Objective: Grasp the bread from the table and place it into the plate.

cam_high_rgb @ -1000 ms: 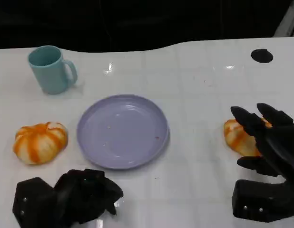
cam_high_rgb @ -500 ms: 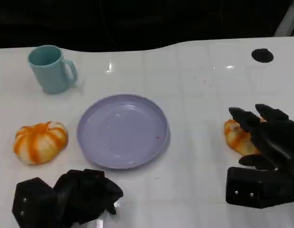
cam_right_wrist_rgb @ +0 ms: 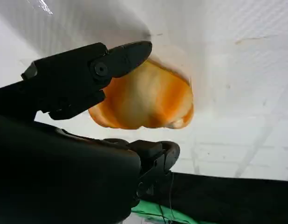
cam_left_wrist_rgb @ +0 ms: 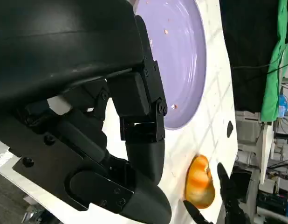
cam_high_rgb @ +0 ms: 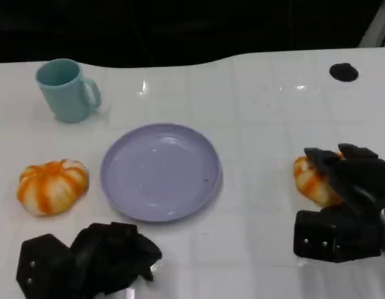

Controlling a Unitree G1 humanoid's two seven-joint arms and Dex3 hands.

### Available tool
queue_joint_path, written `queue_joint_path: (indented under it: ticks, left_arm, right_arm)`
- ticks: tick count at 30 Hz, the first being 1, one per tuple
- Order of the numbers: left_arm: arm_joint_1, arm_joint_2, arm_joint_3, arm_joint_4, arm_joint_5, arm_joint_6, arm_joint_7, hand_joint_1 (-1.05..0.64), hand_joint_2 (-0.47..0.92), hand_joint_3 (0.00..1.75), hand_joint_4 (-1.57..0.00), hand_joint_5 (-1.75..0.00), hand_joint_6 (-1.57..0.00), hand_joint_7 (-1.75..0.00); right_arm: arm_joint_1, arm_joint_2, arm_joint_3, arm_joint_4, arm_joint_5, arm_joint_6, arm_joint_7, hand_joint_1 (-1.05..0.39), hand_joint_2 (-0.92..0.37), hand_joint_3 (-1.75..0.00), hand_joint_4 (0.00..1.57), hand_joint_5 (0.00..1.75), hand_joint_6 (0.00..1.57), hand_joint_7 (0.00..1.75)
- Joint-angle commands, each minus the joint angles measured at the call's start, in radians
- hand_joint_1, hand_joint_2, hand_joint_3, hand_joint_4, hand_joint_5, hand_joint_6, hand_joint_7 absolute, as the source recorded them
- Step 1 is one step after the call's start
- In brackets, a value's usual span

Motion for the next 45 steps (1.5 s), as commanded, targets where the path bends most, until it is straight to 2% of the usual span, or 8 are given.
queue_joint_path:
  ticks: [1, 4, 5, 6, 7, 9, 31, 45]
  left_arm:
    - [0.017, 0.01, 0.006, -0.007, -0.004, 0.014, 0.005, -1.05, 0.66, 0.24, -0.88, -1.53, -1.45, -0.53]
    - [0.016, 0.01, 0.008, -0.003, -0.006, 0.012, 0.003, -1.05, 0.65, 0.24, -0.88, -1.53, -1.45, -0.53]
    - [0.015, 0.01, 0.008, -0.002, -0.005, 0.012, 0.003, -1.05, 0.65, 0.24, -0.88, -1.53, -1.45, -0.53]
    - [0.015, 0.01, 0.008, -0.001, -0.005, 0.012, 0.002, -1.05, 0.65, 0.23, -0.88, -1.53, -1.45, -0.53]
    - [0.014, 0.01, 0.008, -0.002, -0.005, 0.013, 0.003, -1.05, 0.65, 0.23, -0.89, -1.53, -1.45, -0.53]
    - [0.014, 0.009, 0.008, -0.003, -0.005, 0.015, 0.004, -1.05, 0.65, 0.23, -0.89, -1.53, -1.45, -0.53]
    - [0.008, 0.006, 0.008, 0.008, -0.001, 0.007, 0.003, -1.05, 0.65, 0.23, -0.89, -1.52, -1.46, -0.52]
    - [0.005, 0.011, 0.009, 0.012, 0.005, 0.008, 0.007, -1.05, 0.66, 0.24, -0.89, -1.53, -1.46, -0.51]
  right_arm:
    - [-0.033, 0.012, -0.024, 0.086, 0.049, -0.073, -0.126, -0.16, -0.91, -0.01, 0.87, 0.18, 0.85, 0.09]
    - [-0.044, 0.013, -0.024, 0.135, 0.069, -0.136, -0.205, -0.06, -0.92, -0.04, 1.1, 0.64, 1.24, 0.08]
    - [-0.048, 0.01, -0.018, 0.159, 0.066, -0.173, -0.251, -0.05, -0.91, -0.04, 1.04, 1.08, 1.33, 0.1]
    - [-0.052, 0.009, -0.014, 0.181, 0.063, -0.203, -0.293, -0.03, -0.9, -0.06, 0.97, 1.4, 1.31, 0.34]
    - [-0.057, 0.009, -0.012, 0.201, 0.062, -0.225, -0.326, -0.02, -0.88, -0.09, 0.93, 1.61, 1.07, 0.95]
    - [-0.065, 0.011, -0.006, 0.228, 0.058, -0.244, -0.363, -0.02, -0.85, -0.18, 0.89, 1.72, 0.81, 1.49]
    - [-0.058, 0.036, -0.013, 0.19, 0.103, -0.329, -0.479, 0.0, -0.37, -1.15, 0.93, 1.75, 0.86, 1.52]
    - [-0.056, 0.091, -0.002, 0.046, 0.118, -0.414, -0.423, -0.02, -0.24, -1.35, 0.98, 1.75, 0.89, 1.51]
